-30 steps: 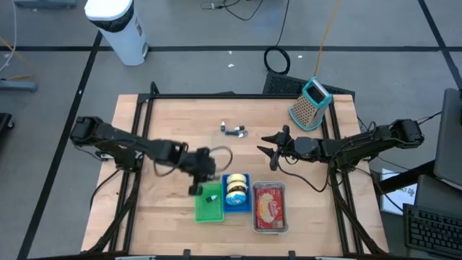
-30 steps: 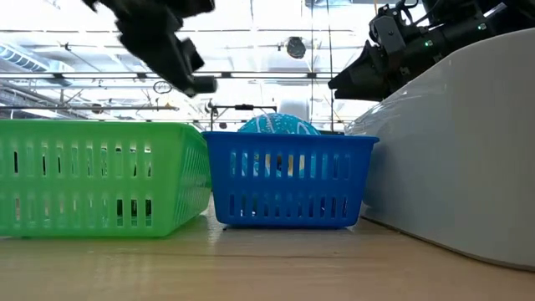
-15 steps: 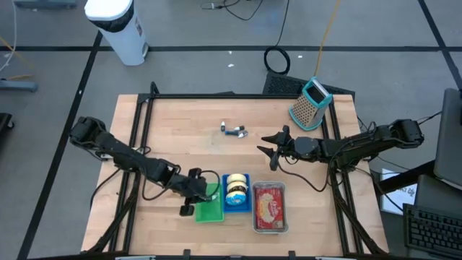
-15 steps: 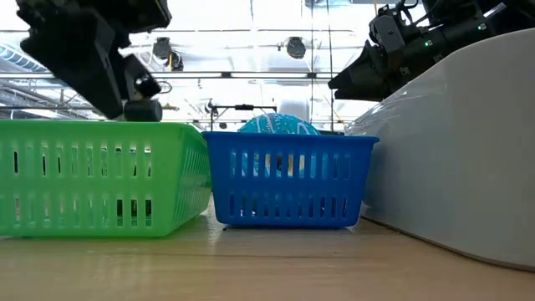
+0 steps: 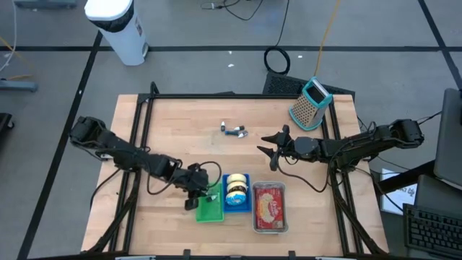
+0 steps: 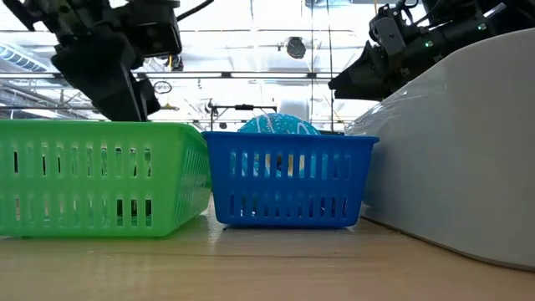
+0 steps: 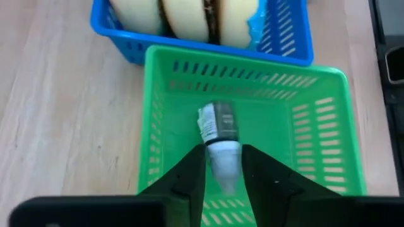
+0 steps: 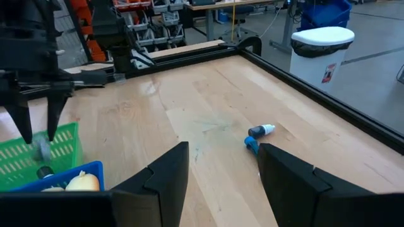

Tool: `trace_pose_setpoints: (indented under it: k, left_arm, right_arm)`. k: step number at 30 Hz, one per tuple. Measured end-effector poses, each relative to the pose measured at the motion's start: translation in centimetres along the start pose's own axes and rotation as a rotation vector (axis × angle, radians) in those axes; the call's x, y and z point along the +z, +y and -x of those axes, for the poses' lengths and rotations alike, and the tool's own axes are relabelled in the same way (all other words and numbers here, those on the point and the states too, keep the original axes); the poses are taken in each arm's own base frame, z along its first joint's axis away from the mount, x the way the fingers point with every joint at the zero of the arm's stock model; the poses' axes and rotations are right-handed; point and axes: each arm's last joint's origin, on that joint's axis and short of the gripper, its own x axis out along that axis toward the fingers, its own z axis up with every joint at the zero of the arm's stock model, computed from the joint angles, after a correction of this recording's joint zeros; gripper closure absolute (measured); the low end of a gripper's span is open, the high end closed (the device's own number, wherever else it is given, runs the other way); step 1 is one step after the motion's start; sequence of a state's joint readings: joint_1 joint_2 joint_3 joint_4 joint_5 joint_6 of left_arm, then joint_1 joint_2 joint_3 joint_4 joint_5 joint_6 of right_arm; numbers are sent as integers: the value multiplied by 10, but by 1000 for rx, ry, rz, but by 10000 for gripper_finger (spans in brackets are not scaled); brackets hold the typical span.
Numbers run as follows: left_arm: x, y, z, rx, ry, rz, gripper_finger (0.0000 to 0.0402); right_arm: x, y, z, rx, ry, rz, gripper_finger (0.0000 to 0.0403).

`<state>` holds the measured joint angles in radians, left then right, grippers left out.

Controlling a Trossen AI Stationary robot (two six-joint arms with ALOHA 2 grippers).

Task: Pick & Place Food Item
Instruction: Put the bottom dark green food coloring bottle into the green bin, then put the left dark blue food coloring bottle into the green bin

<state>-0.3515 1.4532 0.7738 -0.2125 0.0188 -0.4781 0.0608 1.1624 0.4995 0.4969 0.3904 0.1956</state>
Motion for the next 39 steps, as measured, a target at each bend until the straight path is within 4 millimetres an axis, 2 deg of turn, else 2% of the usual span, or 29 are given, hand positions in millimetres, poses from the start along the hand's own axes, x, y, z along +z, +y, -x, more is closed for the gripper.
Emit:
trace_pose_setpoints:
  k: [6, 10, 16, 21, 25, 27, 30, 33, 39]
  left_arm:
    - [4, 8, 0, 12, -5, 51, 251]
    - [8, 15, 1, 29, -23, -2, 229]
    - [31, 37, 6, 65, -123, 15, 219]
    - [67, 67, 26, 199, -244, 40, 218]
    - [96, 93, 48, 392, -370, 23, 218]
    - [104, 110, 57, 498, -437, 63, 218]
    - [108, 136, 62, 562, -487, 164, 218]
    - [108, 157, 53, 571, -491, 287, 218]
    - [94, 193, 18, 541, -379, 484, 218]
  right_arm:
    - [0, 0, 0, 0, 1, 0, 222]
    - [0, 0, 0, 2, 3, 0, 222]
    - [-1, 0, 0, 0, 15, -21, 222]
    - [-1, 0, 0, 0, 15, -63, 222]
    - [-1, 0, 0, 0, 15, -64, 222]
    - [-1, 0, 0, 0, 15, -70, 222]
    - [-1, 0, 0, 0, 15, -74, 222]
    - [-2, 0, 0, -1, 15, -71, 222]
    - [-2, 0, 0, -2, 14, -52, 222]
